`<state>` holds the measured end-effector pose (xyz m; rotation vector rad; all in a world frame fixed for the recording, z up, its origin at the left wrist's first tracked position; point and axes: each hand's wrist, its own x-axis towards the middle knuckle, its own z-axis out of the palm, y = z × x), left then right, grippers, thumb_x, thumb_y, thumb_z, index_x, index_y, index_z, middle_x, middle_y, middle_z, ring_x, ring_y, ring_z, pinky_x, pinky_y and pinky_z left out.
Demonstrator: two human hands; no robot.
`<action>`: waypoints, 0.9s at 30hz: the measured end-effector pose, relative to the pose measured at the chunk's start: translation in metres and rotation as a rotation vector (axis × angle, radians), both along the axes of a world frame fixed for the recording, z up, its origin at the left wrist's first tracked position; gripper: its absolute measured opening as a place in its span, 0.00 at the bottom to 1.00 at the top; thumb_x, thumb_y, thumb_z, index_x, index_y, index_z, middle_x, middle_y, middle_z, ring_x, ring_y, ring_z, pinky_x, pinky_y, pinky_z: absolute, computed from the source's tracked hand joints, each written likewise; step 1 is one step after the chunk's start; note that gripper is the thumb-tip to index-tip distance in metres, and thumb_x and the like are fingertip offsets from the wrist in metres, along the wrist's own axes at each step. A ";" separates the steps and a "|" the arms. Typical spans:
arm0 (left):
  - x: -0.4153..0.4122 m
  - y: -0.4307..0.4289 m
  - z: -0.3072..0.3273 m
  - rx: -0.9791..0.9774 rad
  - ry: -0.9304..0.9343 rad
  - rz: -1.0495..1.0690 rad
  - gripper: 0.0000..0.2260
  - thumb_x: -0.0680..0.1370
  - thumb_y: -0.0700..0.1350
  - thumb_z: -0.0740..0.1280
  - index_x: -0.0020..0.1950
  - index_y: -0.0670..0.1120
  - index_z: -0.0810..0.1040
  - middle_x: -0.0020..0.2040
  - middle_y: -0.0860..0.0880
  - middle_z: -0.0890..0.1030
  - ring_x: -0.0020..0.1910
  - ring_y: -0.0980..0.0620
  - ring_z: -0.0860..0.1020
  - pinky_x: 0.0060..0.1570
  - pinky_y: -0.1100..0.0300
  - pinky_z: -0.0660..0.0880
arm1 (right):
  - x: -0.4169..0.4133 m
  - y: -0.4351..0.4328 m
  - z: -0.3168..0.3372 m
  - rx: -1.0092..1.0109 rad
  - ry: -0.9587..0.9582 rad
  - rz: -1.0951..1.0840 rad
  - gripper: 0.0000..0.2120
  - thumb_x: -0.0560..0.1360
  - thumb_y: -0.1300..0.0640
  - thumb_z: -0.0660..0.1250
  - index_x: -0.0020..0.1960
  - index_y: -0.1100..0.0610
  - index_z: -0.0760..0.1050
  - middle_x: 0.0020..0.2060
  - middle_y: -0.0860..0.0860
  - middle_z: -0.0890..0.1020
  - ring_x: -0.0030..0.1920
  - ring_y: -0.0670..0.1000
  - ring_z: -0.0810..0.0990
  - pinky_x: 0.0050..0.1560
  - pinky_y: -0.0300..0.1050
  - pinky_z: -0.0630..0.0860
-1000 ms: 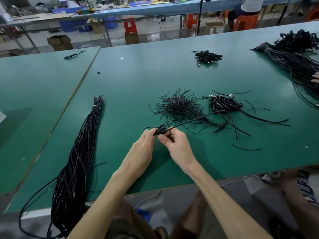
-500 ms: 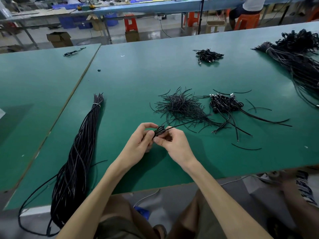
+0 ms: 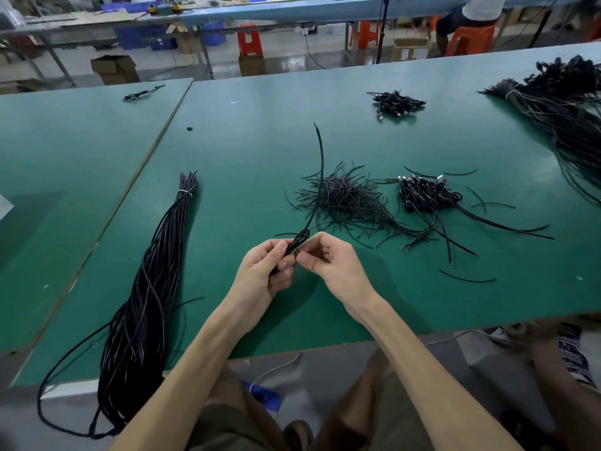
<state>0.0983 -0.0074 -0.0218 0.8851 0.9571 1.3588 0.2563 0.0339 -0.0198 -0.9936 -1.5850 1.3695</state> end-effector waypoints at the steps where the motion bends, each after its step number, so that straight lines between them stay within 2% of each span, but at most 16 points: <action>1: 0.000 0.000 0.000 -0.002 -0.020 0.004 0.10 0.86 0.41 0.58 0.57 0.40 0.78 0.33 0.50 0.67 0.28 0.56 0.61 0.27 0.65 0.62 | 0.001 0.000 0.000 -0.001 0.002 0.011 0.05 0.77 0.65 0.73 0.48 0.57 0.80 0.43 0.49 0.85 0.45 0.43 0.81 0.52 0.35 0.77; 4: 0.001 0.000 0.000 0.004 -0.031 0.036 0.09 0.86 0.41 0.58 0.57 0.40 0.76 0.33 0.50 0.67 0.28 0.55 0.61 0.28 0.65 0.61 | 0.001 0.000 0.002 0.007 0.001 0.020 0.02 0.79 0.63 0.71 0.51 0.60 0.80 0.46 0.53 0.86 0.48 0.46 0.83 0.53 0.35 0.78; 6: 0.002 -0.002 0.001 0.012 -0.022 0.076 0.08 0.86 0.40 0.58 0.55 0.41 0.76 0.33 0.50 0.68 0.28 0.55 0.61 0.29 0.64 0.61 | -0.002 -0.002 0.001 0.039 -0.042 -0.002 0.02 0.80 0.60 0.71 0.50 0.59 0.80 0.44 0.52 0.86 0.46 0.48 0.84 0.50 0.37 0.79; 9: 0.004 -0.003 0.000 0.029 0.017 0.115 0.08 0.86 0.40 0.58 0.56 0.40 0.76 0.33 0.51 0.68 0.28 0.56 0.62 0.29 0.65 0.62 | -0.008 -0.009 -0.004 0.136 -0.129 -0.082 0.05 0.81 0.56 0.70 0.47 0.55 0.78 0.38 0.47 0.84 0.37 0.44 0.81 0.42 0.36 0.77; 11: 0.006 -0.004 0.000 0.038 0.061 0.128 0.08 0.87 0.41 0.58 0.58 0.39 0.74 0.34 0.51 0.69 0.29 0.56 0.63 0.29 0.65 0.62 | -0.010 -0.012 -0.006 0.246 -0.192 -0.132 0.06 0.81 0.56 0.69 0.46 0.55 0.76 0.36 0.46 0.82 0.37 0.44 0.79 0.40 0.35 0.74; 16: 0.008 -0.005 0.001 0.039 0.118 0.147 0.08 0.87 0.41 0.57 0.57 0.38 0.74 0.34 0.51 0.69 0.29 0.56 0.63 0.29 0.64 0.61 | -0.012 -0.017 -0.004 0.417 -0.291 -0.182 0.03 0.81 0.58 0.67 0.49 0.56 0.76 0.46 0.48 0.80 0.47 0.48 0.79 0.48 0.47 0.77; 21: 0.011 -0.007 -0.002 0.046 0.174 0.172 0.07 0.87 0.42 0.58 0.56 0.41 0.75 0.34 0.53 0.72 0.31 0.57 0.66 0.30 0.66 0.67 | -0.014 -0.026 -0.001 0.656 -0.420 -0.287 0.04 0.79 0.61 0.69 0.47 0.60 0.74 0.44 0.51 0.77 0.39 0.51 0.75 0.41 0.52 0.78; 23: 0.012 -0.008 -0.004 0.060 0.216 0.182 0.07 0.87 0.42 0.59 0.56 0.41 0.74 0.34 0.54 0.73 0.31 0.57 0.68 0.31 0.66 0.69 | -0.015 -0.027 0.000 0.667 -0.436 -0.304 0.05 0.79 0.61 0.69 0.46 0.60 0.74 0.43 0.52 0.76 0.37 0.52 0.75 0.40 0.52 0.78; 27: 0.011 -0.008 -0.005 0.082 0.263 0.189 0.07 0.87 0.43 0.58 0.56 0.42 0.74 0.34 0.54 0.73 0.33 0.57 0.69 0.33 0.66 0.71 | -0.013 -0.026 -0.001 0.572 -0.299 -0.262 0.06 0.78 0.64 0.70 0.44 0.60 0.74 0.41 0.51 0.77 0.38 0.52 0.76 0.42 0.49 0.76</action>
